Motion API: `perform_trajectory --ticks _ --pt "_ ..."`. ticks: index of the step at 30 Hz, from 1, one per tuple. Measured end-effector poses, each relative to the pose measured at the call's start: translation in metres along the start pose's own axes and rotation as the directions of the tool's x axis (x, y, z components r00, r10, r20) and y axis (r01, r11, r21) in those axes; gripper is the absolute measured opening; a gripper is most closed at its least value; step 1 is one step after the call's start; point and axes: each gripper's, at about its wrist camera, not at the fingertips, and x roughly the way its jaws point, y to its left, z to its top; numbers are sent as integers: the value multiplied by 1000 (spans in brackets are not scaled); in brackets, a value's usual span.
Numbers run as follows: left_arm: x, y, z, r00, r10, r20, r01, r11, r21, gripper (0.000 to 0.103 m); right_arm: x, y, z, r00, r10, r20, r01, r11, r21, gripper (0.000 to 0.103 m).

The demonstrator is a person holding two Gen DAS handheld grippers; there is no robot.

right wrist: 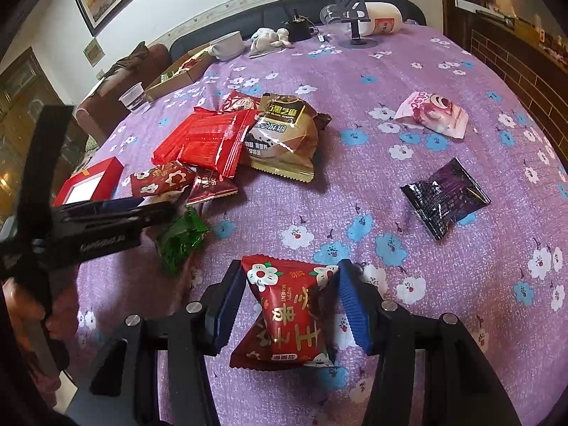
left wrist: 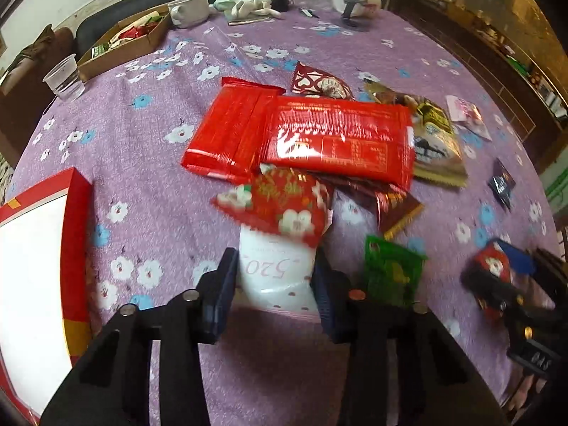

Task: Organize snacks
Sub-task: 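Grasp the white packet with the left gripper while the right grasps a red candy pack, then place the white packet and red candy pack into the red-rimmed tray with both grippers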

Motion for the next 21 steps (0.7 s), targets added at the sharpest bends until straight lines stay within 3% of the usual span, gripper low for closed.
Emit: perform_trajectory --ticks 4,6,8,11,15,21 --pt "-12 9 -15 1000 -8 28 8 1000 5 35 -2 13 -4 1000 28 12 -28 1000 -13 54" --pt "-38 12 -28 995 -25 92 23 999 31 35 -6 22 -6 999 33 25 -33 999 -22 54" --pt "-59 17 -41 990 12 139 -19 999 49 35 -11 35 -4 996 76 38 -74 996 -47 54" --pt "-92 42 -63 982 36 185 -38 999 4 35 -13 65 3 993 107 43 -102 989 -103 54" --pt "-123 94 -93 964 164 211 -141 983 -117 35 -2 126 10 984 176 26 -167 966 -199 54" --pt "-138 170 -131 935 317 157 -264 920 -289 35 24 239 9 953 301 -37 -295 888 -352 53"
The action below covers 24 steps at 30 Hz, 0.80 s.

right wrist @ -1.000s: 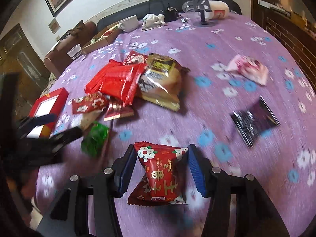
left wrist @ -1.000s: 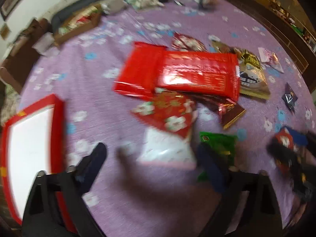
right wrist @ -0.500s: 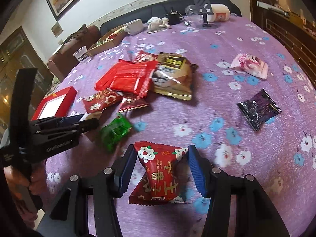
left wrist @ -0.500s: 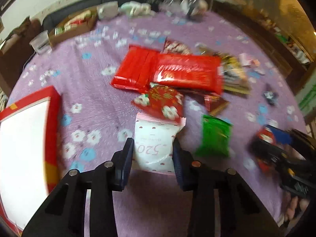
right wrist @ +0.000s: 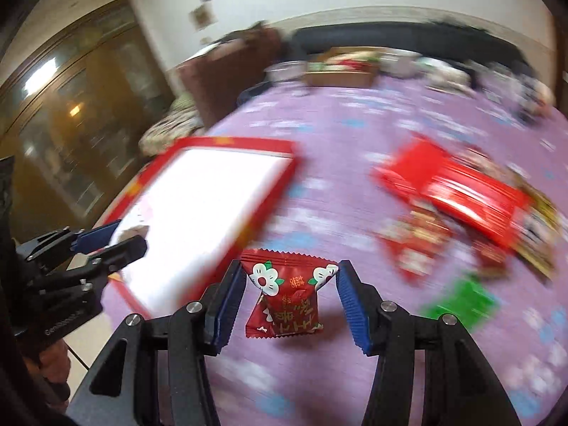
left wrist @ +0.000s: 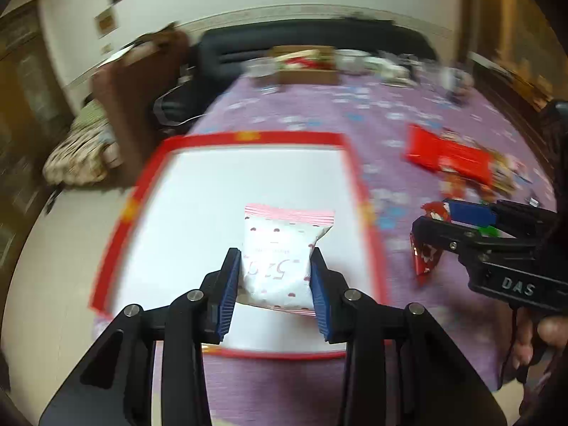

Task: Organize snacks
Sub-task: 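Place the white packet and red candy pack into the red-rimmed tray with both grippers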

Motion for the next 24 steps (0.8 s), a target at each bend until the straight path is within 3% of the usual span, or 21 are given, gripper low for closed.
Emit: perform_trajectory --ticks 6,10,15,20,24 --pt "8 47 -11 994 105 -23 -107 991 -87 36 38 59 22 994 106 -7 -106 993 -49 55" --pt "9 62 -18 991 126 -31 -129 985 -117 36 50 73 29 989 146 -21 -147 987 -60 56" --pt "15 70 -26 988 138 -64 -146 979 -145 36 55 76 29 982 186 -24 -187 981 -52 56" --pt "13 69 -27 984 162 -76 -171 976 -137 39 38 69 25 980 197 3 -197 980 -26 65" --pt "6 64 -25 987 151 -57 -157 978 -135 58 20 50 21 985 165 57 -165 986 -10 68"
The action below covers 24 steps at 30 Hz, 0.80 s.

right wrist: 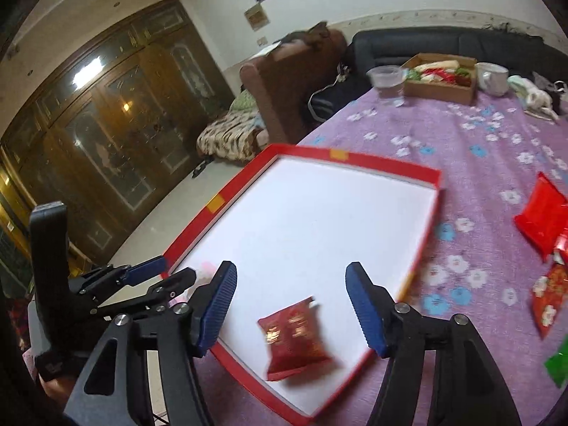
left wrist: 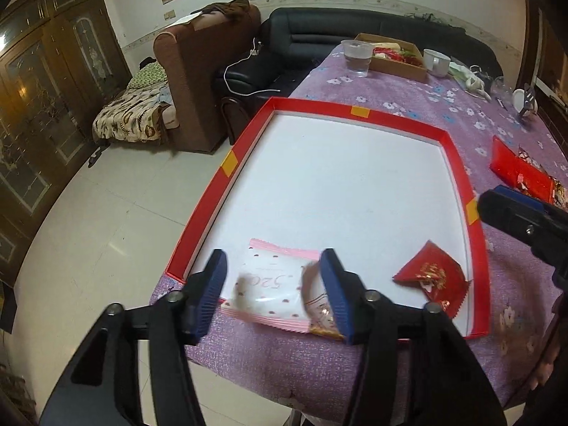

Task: Organize snacks
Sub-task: 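Place the white packet and red candy pack into the red-rimmed tray with both grippers, then grasp the green packet with the left gripper while the right grasps the purple packet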

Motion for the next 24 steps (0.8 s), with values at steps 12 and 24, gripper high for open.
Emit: perform_trajectory --ticks 12,24 --pt "-40 -115 -5 968 -248 35 232 941 247 70 -121 -140 -54 928 -367 61 341 904 259 70" --pt "-54 -278 -10 893 -438 -99 430 771 469 69 -247 -273 -123 763 -643 -61 550 597 584 72"
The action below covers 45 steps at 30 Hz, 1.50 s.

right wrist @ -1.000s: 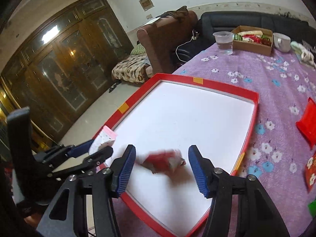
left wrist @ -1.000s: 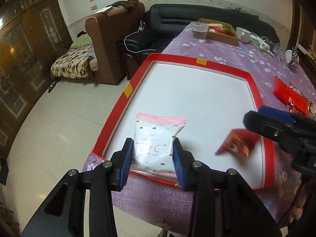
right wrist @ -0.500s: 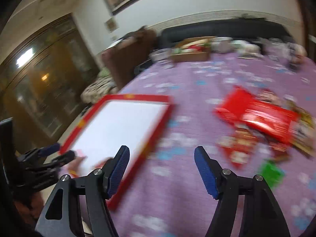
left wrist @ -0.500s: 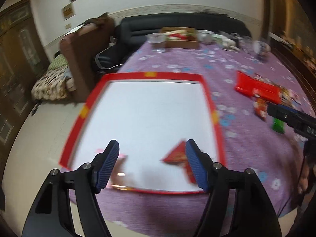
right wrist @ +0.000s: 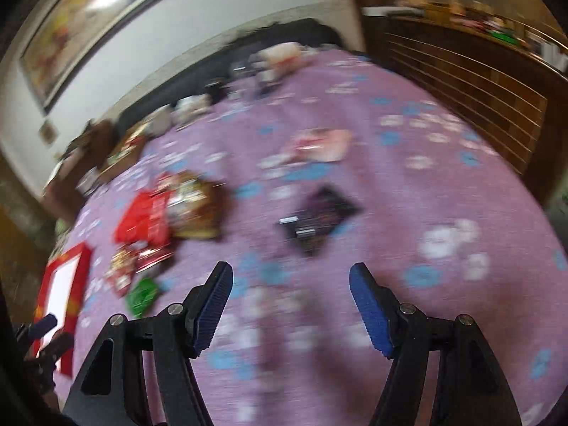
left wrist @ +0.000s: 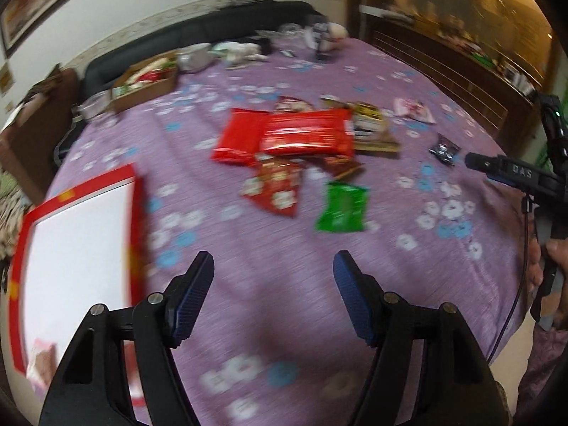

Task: Organize snacks
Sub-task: 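Grasp the green packet with the left gripper while the right grasps the purple packet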

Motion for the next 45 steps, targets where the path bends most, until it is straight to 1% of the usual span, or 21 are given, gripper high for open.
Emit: perform_trajectory --ticks 3,6,10,12,14,15,17,18,19,20,22,25,28,31,33,36,38,39,42,44,45 --pt "21 -15 11 998 -47 -49 48 999 15 69 6 -11 7 1000 -12 -25 13 1000 20 72" --pt "42 -18 19 993 -66 -100 68 997 20 69 21 -4 18 998 -35 -45 35 999 -9 72" --pt "58 -18 21 990 -62 -123 65 997 27 69 46 11 28 995 -57 -79 57 998 -8 71" --pt "65 -16 24 990 -62 -128 66 997 26 69 61 17 31 991 -100 -92 97 995 -31 70" --pt "68 -14 25 988 -77 -135 81 996 23 69 67 24 34 987 -141 -72 137 989 -52 69" --pt "69 -14 25 987 -87 -136 91 996 24 67 70 27 35 984 -163 -66 158 985 -65 68" --pt "74 -15 26 985 -94 -145 100 995 32 60 74 31 35 977 -202 -60 196 976 -99 65" --pt "77 -17 26 984 -96 -152 102 994 34 55 75 33 34 973 -223 -58 215 969 -122 61" --pt "76 -18 27 985 -95 -141 101 994 38 51 76 36 33 969 -243 -52 233 961 -150 58" --pt "77 -20 27 985 -102 -140 109 993 42 48 75 37 32 970 -239 -48 228 960 -160 55" --pt "77 -23 30 985 -113 -134 120 991 50 36 74 36 32 973 -226 -48 215 962 -167 48" --pt "78 -25 33 983 -131 -125 137 990 41 22 71 34 30 978 -203 -45 191 964 -182 40" --pt "78 -22 32 983 -147 -109 151 988 26 13 64 30 26 984 -169 -57 156 972 -175 38" --pt "77 -11 31 977 -183 -105 182 983 -19 6 56 28 18 990 -130 -62 117 976 -185 38" --pt "75 -4 27 974 -202 -104 199 979 -38 4 50 26 11 994 -91 -66 77 979 -187 38" --pt "69 4 19 972 -208 -108 204 978 -42 4 39 24 2 997 -37 -62 24 982 -188 38" --pt "60 8 13 969 -223 -104 219 975 -41 4 35 24 -7 994 54 -98 -70 983 -171 38" --pt "55 10 10 969 -228 -100 225 974 -40 4 32 26 -12 992 83 -99 -99 981 -169 38" --pt "39 19 2 973 -212 -93 208 977 -43 5 26 38 -25 988 115 -106 -136 966 -219 38" --pt "30 21 8 980 -189 -60 186 981 -45 5 24 44 -32 983 145 -112 -168 958 -233 38" --pt "29 21 13 981 -188 -45 186 981 -50 6 25 48 -35 984 143 -110 -166 955 -245 38"
